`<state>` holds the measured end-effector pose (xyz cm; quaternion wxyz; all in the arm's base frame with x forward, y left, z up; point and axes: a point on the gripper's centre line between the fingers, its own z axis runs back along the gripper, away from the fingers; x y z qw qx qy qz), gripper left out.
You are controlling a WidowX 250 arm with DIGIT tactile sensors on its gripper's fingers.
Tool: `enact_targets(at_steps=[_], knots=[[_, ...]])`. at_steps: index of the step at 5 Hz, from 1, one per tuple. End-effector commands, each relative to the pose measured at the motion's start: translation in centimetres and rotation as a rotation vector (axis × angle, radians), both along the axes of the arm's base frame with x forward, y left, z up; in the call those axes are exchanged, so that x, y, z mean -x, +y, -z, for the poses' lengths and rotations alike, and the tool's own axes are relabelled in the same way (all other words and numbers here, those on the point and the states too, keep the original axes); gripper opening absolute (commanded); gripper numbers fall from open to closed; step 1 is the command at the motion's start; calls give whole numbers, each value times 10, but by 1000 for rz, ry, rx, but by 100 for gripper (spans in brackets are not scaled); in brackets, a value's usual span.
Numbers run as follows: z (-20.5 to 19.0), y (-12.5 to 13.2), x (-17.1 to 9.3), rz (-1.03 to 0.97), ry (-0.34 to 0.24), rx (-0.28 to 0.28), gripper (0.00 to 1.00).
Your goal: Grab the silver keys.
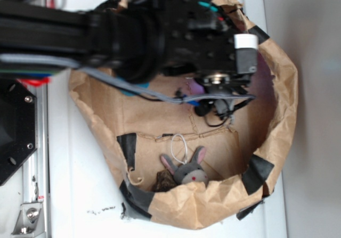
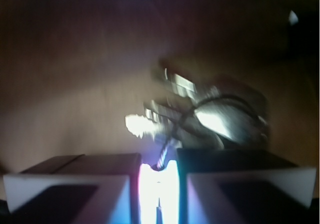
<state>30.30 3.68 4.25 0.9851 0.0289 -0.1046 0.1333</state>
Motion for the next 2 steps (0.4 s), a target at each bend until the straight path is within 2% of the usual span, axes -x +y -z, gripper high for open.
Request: enact_targets(at_steps=[1, 2], knots=[[-29, 10, 2, -5, -72, 2, 0], [-29, 10, 1, -5, -72, -1, 0]])
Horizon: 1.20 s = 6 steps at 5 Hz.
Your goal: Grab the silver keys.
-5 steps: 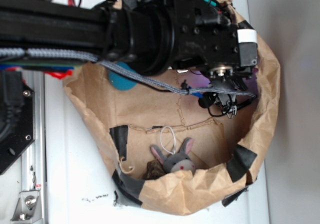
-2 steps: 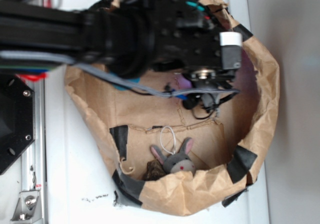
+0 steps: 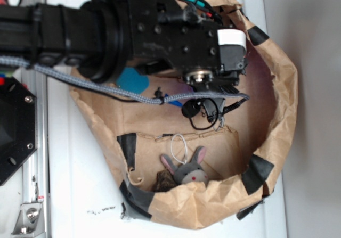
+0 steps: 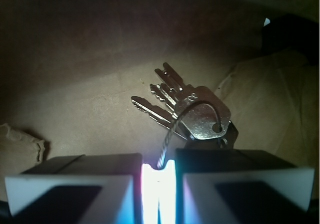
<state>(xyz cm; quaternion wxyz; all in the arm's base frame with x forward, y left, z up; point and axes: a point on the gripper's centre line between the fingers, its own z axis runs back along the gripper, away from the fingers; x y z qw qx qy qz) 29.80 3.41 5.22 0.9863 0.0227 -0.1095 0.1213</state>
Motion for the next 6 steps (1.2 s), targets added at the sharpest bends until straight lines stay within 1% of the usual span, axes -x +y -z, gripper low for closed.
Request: enact_targets(at_steps=[1, 2, 3, 4, 5, 6], knots=[[-27, 11, 1, -41, -46, 4, 0], [-76, 1, 33, 13, -16, 94, 0], [-119, 9, 52, 39, 39, 181, 0], [-117, 12, 49, 14, 107, 178, 0], [-108, 6, 44, 5, 100, 142, 0], [-106, 1, 42, 21, 85, 154, 0]])
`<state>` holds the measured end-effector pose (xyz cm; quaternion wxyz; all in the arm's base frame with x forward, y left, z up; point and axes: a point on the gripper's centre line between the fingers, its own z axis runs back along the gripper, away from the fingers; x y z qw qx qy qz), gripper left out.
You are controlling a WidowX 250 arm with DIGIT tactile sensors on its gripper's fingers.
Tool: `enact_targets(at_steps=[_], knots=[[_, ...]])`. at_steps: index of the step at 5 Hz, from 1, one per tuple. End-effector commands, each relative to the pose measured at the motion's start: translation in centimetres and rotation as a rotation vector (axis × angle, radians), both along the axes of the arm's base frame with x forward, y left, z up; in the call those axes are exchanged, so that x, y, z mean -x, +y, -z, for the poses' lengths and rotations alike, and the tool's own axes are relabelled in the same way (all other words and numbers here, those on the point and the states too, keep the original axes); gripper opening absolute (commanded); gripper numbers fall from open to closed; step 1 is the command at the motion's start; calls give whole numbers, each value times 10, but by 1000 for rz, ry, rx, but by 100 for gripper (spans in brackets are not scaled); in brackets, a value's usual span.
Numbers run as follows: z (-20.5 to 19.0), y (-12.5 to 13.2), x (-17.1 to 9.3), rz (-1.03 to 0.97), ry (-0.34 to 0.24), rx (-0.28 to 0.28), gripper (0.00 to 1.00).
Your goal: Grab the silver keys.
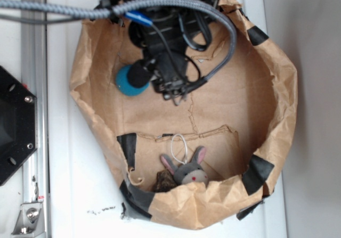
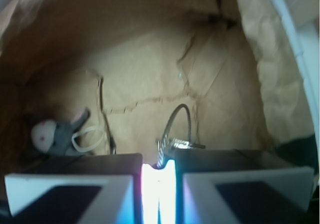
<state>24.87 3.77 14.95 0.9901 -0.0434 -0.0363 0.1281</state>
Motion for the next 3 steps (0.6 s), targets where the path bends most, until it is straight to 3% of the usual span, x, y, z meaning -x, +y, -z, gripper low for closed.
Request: enact_targets(at_steps=[1, 2, 3], knots=[[-3, -8, -6, 40, -63, 2, 0], [4, -10, -6, 61, -46, 26, 0], [7, -10, -12, 46, -48, -12, 0]])
